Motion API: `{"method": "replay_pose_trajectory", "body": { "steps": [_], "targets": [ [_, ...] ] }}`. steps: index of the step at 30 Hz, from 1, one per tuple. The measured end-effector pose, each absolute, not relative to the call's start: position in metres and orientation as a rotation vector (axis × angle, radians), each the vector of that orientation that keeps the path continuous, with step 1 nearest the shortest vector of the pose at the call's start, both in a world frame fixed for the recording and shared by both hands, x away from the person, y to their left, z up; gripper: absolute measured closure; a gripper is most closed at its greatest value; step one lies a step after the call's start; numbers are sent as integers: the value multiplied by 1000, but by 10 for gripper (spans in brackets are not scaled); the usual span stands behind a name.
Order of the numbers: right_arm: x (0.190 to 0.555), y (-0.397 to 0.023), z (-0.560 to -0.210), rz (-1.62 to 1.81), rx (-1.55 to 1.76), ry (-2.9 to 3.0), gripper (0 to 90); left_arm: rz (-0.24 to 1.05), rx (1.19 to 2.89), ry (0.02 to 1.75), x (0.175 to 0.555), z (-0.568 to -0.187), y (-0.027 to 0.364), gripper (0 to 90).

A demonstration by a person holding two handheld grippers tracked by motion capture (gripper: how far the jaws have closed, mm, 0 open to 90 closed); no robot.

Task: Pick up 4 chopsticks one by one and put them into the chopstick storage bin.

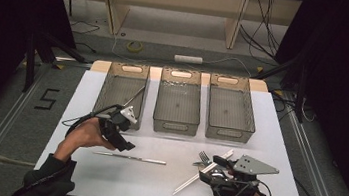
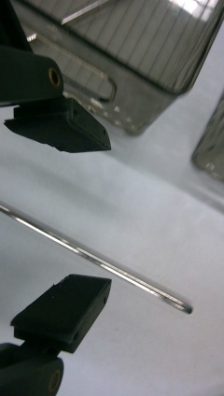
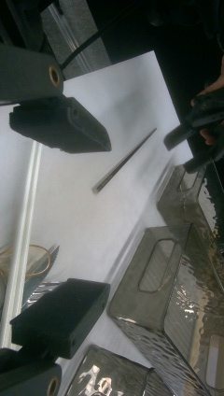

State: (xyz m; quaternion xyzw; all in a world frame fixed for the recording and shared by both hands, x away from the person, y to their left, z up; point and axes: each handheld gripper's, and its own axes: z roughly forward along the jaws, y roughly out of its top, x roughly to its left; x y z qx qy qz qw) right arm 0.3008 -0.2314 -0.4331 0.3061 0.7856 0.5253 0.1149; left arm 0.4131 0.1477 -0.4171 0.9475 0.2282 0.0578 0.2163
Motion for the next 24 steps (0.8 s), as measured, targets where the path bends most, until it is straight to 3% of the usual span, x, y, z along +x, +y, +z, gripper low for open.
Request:
{"method": "replay_pose_trajectory", "body": {
  "steps": [11,24],
  "targets": [
    [301,-232,-433,1542,897,2299,274,155,2747,586,407,-437,139,287],
    [301,-231,-433,1536,893,2305,274,83,2850,555,407,-452,137,462]
  ]
}}
